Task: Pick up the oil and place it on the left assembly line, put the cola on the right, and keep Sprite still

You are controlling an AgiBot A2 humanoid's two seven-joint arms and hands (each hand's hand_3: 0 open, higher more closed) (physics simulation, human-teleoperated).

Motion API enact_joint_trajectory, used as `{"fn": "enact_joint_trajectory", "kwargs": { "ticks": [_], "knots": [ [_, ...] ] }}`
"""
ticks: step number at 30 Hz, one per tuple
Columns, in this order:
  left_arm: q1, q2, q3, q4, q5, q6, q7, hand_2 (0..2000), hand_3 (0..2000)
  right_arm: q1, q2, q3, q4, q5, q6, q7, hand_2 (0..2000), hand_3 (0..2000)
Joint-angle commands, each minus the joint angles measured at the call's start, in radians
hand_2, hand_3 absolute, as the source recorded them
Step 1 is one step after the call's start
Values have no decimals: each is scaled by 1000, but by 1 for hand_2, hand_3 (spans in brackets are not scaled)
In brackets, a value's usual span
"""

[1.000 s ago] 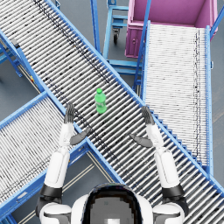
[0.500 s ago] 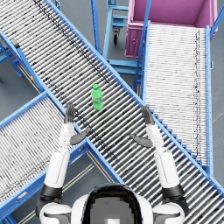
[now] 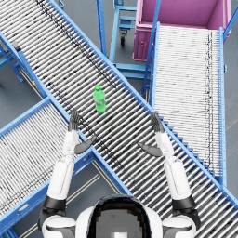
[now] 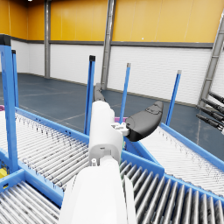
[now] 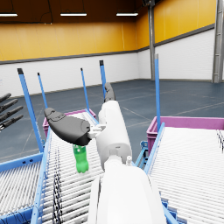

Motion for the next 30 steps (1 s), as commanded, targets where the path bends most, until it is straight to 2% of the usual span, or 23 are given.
{"fn": "enact_joint_trajectory", "kwargs": {
  "ticks": [1, 30],
  "knots": [
    [0, 0, 0, 0, 0, 0, 0, 0, 0, 0, 0, 0, 0, 0, 0, 0, 0, 0],
    [0, 0, 0, 0, 0, 0, 0, 0, 0, 0, 0, 0, 0, 0, 0, 0, 0, 0]
  ]
}}
